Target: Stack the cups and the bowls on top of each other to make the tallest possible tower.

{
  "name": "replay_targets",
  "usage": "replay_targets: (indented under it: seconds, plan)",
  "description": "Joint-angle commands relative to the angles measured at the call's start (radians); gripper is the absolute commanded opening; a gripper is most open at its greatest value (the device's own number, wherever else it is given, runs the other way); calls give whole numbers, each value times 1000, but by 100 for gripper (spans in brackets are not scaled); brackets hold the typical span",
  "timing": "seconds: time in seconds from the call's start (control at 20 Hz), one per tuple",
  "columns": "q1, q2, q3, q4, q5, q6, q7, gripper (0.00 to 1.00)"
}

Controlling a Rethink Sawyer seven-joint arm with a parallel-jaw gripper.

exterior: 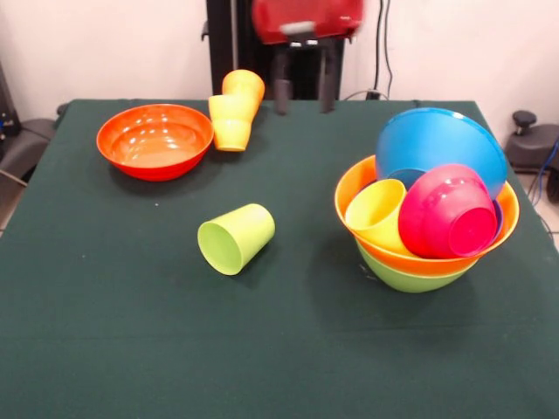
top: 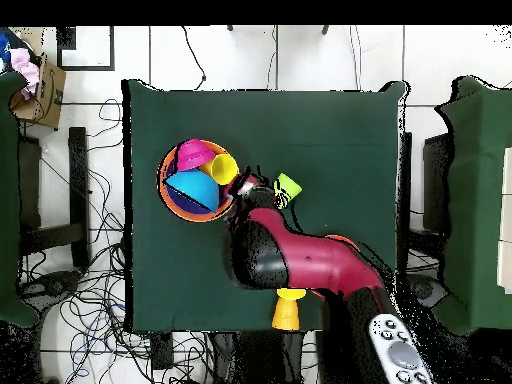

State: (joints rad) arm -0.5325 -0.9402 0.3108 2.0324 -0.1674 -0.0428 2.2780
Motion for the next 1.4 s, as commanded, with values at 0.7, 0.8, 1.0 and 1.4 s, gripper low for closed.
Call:
replay_targets:
  seconds: [0.7,0.8,1.0,1.4]
  plan:
    - [-165,139,217,-278,-232,479,-244,100]
    - [-157,147,205,-298,-235,520,-236,100]
    - [-149,203,193,-378,-262,597,-261,100]
    - [-143,202,190,-533,-265,830,-290,100]
